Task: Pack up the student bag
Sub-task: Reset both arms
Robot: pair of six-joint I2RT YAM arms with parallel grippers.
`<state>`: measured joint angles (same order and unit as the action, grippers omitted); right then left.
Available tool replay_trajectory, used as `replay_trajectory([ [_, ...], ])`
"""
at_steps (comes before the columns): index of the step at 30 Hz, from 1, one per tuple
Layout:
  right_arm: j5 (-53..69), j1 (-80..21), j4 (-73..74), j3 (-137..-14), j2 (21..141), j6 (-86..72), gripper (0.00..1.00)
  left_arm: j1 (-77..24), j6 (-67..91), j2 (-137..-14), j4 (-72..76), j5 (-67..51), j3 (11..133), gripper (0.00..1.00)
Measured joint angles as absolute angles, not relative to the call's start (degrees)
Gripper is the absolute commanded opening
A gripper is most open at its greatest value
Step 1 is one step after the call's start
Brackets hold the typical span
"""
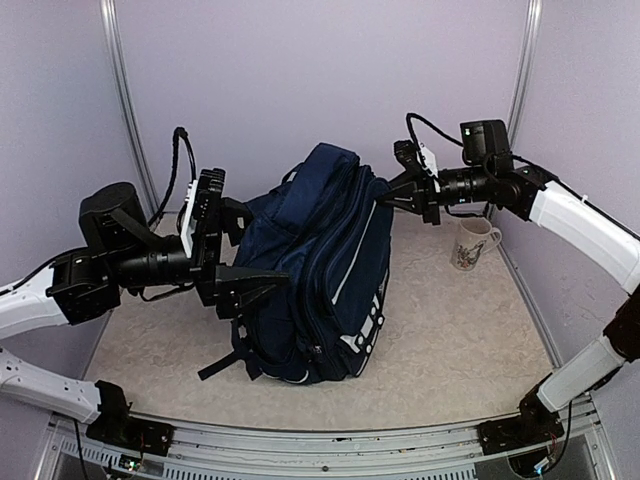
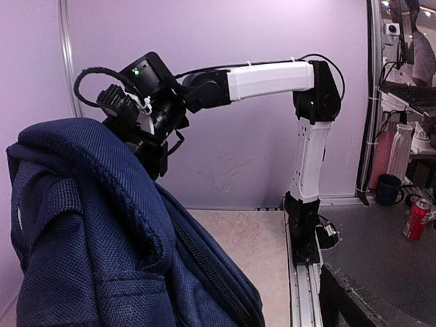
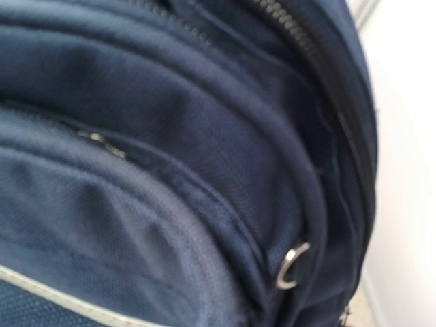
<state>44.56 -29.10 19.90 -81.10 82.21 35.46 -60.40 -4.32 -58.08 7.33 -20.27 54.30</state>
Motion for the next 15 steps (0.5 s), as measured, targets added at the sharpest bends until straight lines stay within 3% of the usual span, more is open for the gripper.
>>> replay_trajectory([
  [9, 50.22, -28.14, 35.79, -93.89, 86.28, 48.49, 0.00, -59.90, -9.39, -57.69, -15.62, -24.47, 66.24, 0.99],
  [15, 52.73, -27.90, 38.35, -94.70, 87.44, 50.96, 0.00, -48.62, -8.16, -57.78, -22.48, -33.85, 75.37, 0.97],
])
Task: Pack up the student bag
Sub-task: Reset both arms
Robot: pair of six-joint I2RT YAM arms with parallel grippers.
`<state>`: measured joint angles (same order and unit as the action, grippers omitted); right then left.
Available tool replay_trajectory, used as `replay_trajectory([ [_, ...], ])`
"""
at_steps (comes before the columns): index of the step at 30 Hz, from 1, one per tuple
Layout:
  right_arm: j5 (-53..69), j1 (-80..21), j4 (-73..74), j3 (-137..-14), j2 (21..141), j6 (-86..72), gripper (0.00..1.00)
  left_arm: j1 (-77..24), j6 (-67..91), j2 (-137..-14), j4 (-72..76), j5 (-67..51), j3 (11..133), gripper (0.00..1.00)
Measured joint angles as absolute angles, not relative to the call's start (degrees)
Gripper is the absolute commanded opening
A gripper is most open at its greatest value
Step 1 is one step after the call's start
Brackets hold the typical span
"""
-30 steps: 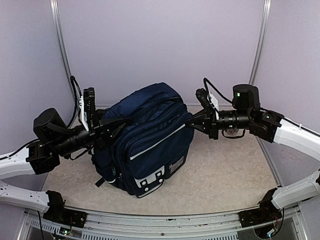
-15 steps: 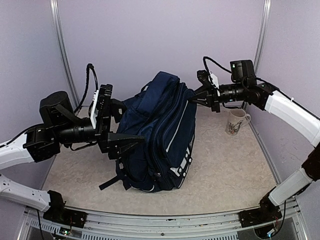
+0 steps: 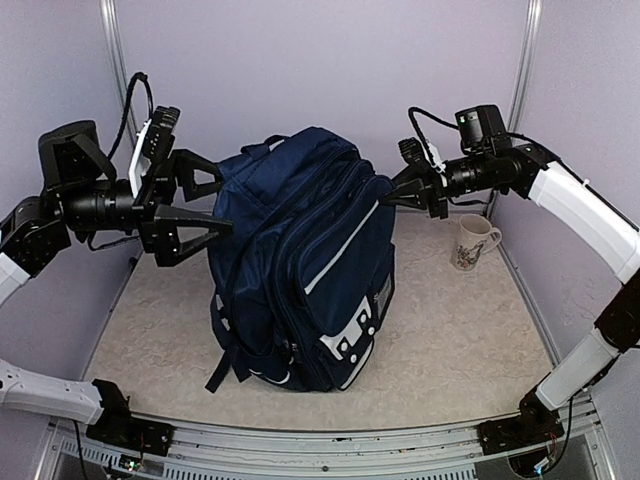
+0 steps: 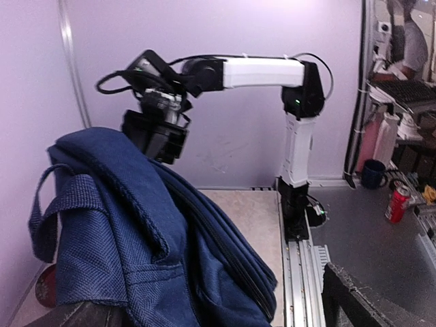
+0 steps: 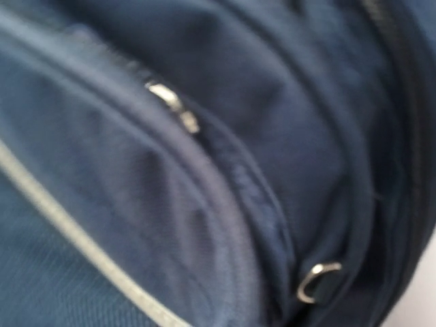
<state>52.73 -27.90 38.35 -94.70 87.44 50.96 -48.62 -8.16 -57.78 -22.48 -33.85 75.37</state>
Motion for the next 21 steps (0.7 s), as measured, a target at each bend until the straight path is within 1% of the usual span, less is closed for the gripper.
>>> replay_trajectory([
  [3, 53.82, -28.01, 39.20, -94.65, 87.46, 51.22, 0.00, -41.45, -5.06, -59.33, -21.78, -37.65, 77.60, 0.95],
  [7, 53.58, -27.94, 39.33, -94.45, 87.46, 51.53, 0.00, -36.86, -1.83, -63.75, -21.34, -38.20, 80.42, 0.79],
  [9, 52.64, -27.81, 39.31, -94.08, 87.46, 51.68, 0.00, -35.97, -1.50, -66.59, -22.65, -36.42, 82.02, 0.77],
  [14, 50.65, -26.09, 36.25, -90.94, 86.98, 51.99, 0.00, -35.81, -5.50, -68.86, -25.80, -34.02, 81.67, 0.80],
  [21, 51.86, -21.61, 31.73, -85.08, 84.07, 50.94, 0.00, -35.24, -15.03, -62.39, -31.97, -34.92, 75.16, 0.84],
])
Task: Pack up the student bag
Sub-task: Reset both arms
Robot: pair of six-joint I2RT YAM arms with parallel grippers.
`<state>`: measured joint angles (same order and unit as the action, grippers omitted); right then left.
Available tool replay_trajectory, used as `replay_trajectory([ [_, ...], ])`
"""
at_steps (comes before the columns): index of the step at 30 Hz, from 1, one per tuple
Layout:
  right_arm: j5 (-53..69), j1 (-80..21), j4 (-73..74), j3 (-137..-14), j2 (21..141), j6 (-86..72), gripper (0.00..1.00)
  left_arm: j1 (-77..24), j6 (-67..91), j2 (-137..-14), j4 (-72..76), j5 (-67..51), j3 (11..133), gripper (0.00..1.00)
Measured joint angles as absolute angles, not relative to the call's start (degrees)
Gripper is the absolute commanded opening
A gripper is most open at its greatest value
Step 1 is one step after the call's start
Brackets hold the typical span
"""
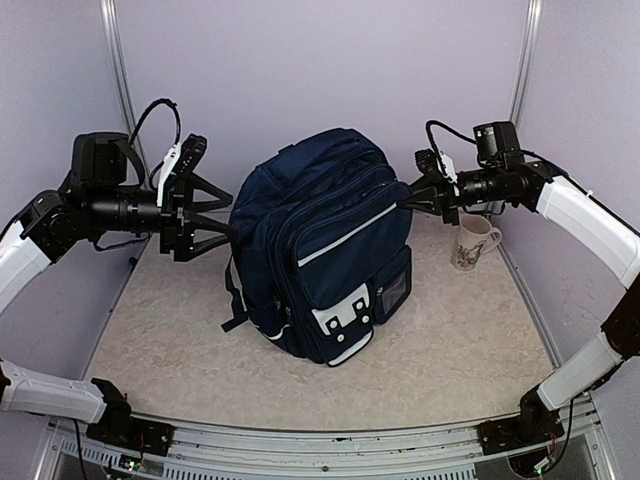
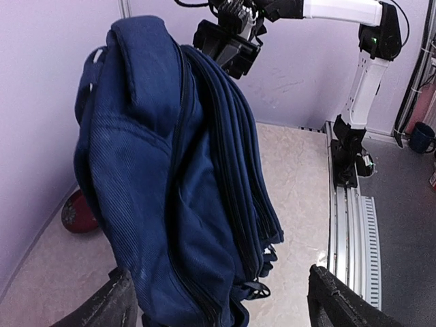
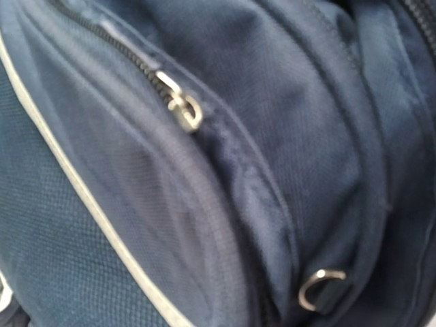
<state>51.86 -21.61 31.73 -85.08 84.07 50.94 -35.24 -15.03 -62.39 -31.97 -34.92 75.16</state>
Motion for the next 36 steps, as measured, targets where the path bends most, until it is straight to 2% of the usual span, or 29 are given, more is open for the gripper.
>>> replay_trajectory([
  [3, 51.88, -21.19, 31.14, -84.95, 84.07, 50.89, 0.00, -34.26, -17.28, -61.41, -35.18, -35.24, 74.02, 0.86],
  [6, 52.29, -21.17, 30.96, -84.84, 83.99, 50.96, 0.00, -33.91, -18.22, -61.30, -36.36, -36.23, 73.76, 0.93],
  [9, 52.42, -21.19, 31.00, -84.84, 83.99, 51.37, 0.00, -33.17, -15.31, -61.25, -33.82, -35.75, 74.94, 0.91],
  [14, 52.56, -21.19, 31.05, -84.84, 83.99, 51.59, 0.00, -31.66, -7.25, -74.28, -30.13, -35.62, 97.01, 0.99],
  [17, 52.69, -21.19, 30.98, -84.73, 83.99, 51.51, 0.00, -32.80, -4.54, -84.66, -28.51, -36.23, 109.91, 0.99],
  [20, 52.69, -21.19, 29.89, -83.99, 83.77, 51.29, 0.00, -34.30, -3.62, -91.42, -30.55, -35.48, 114.85, 0.99],
  [25, 52.45, -21.23, 29.06, -83.57, 83.68, 51.09, 0.00, -39.90, -3.20, -99.00, -34.17, -31.22, 116.09, 0.99],
  [28, 51.29, -21.74, 28.40, -82.91, 83.68, 51.05, 0.00, -42.28, -3.51, -101.45, -35.86, -26.98, 118.76, 0.92],
  [33, 49.67, -22.57, 26.44, -82.70, 83.70, 50.04, 0.00, -43.40, -5.19, -100.92, -36.36, -24.38, 118.48, 0.70],
  [36, 49.21, -22.79, 25.45, -82.65, 83.94, 48.75, 0.00, -45.17, -6.13, -100.49, -36.58, -24.16, 117.43, 0.52],
])
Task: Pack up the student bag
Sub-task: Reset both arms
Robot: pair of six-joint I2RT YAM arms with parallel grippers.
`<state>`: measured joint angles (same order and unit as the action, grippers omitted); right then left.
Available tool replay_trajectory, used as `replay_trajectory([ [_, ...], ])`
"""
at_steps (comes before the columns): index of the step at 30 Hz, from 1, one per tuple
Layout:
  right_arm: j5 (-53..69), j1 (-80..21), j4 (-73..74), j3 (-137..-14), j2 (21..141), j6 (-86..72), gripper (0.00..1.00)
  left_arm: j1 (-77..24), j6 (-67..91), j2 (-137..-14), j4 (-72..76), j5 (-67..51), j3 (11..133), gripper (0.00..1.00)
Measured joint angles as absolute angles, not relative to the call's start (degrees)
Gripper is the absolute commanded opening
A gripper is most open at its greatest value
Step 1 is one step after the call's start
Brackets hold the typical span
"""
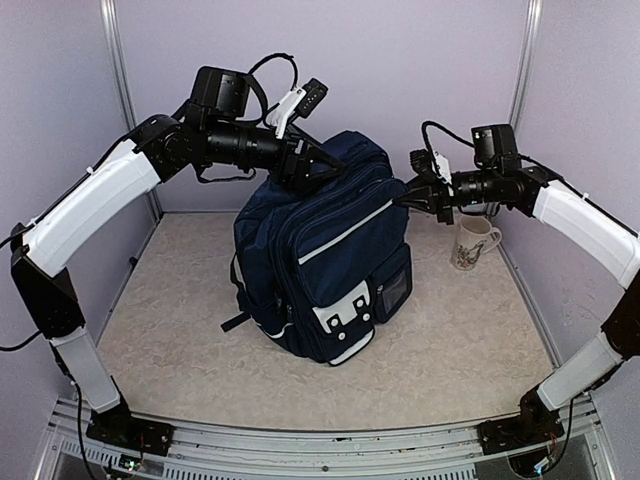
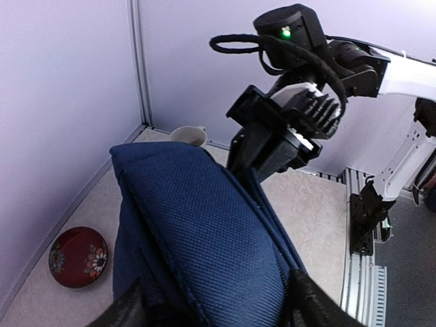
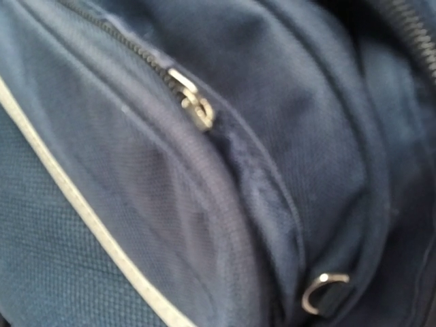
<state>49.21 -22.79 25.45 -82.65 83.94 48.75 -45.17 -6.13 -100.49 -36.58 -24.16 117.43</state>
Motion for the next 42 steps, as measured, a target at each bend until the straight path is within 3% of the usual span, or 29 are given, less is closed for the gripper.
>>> replay_trajectory([
  [2, 49.06, -22.87, 24.86, -82.63, 84.12, 47.97, 0.00, -46.00, -6.48, -100.25, -36.64, -24.16, 116.57, 0.33],
  [4, 48.58, -23.03, 23.49, -82.06, 84.12, 46.76, 0.16, -46.17, -6.55, -100.05, -36.49, -24.34, 115.66, 0.04],
  [5, 48.34, -23.11, 22.46, -81.56, 84.07, 46.09, 0.24, -46.15, -6.00, -99.94, -36.38, -24.56, 115.31, 0.00],
  [8, 47.05, -23.16, 19.16, -79.55, 82.94, 44.45, 0.48, -46.13, -4.82, -99.15, -34.17, -24.58, 113.06, 0.00],
  [10, 45.71, -23.14, 17.28, -78.06, 80.49, 43.00, 0.56, -46.63, -3.11, -98.13, -31.18, -24.32, 110.48, 0.00],
  [14, 44.16, -23.16, 16.43, -75.42, 71.13, 39.88, 0.56, -48.16, 1.43, -95.98, -25.41, -22.15, 105.67, 0.00],
  [20, 43.35, -24.80, 16.97, -75.16, 58.96, 29.78, 0.38, -50.92, 5.91, -95.72, -22.26, -16.99, 104.27, 0.00],
  [23, 39.92, -29.19, 16.93, -75.29, 57.14, 22.79, 0.34, -51.66, 7.73, -95.72, -21.15, -15.59, 103.77, 0.00],
  [28, 27.70, -38.02, 22.85, -80.34, 60.99, 15.44, 0.36, -52.36, 10.07, -95.72, -19.64, -14.11, 103.11, 0.00],
  [37, 3.99, -49.06, 41.30, -92.05, 74.30, 8.86, 0.49, -52.82, 10.66, -95.72, -18.92, -12.99, 102.83, 0.00],
  [40, -2.42, -52.84, 45.87, -94.74, 75.81, 7.66, 0.67, -52.82, 10.61, -95.72, -18.85, -12.62, 102.78, 0.00],
  [42, -5.85, -54.52, 49.21, -96.66, 76.64, 7.03, 0.69, -52.86, 10.57, -95.72, -18.81, -12.64, 102.78, 0.00],
])
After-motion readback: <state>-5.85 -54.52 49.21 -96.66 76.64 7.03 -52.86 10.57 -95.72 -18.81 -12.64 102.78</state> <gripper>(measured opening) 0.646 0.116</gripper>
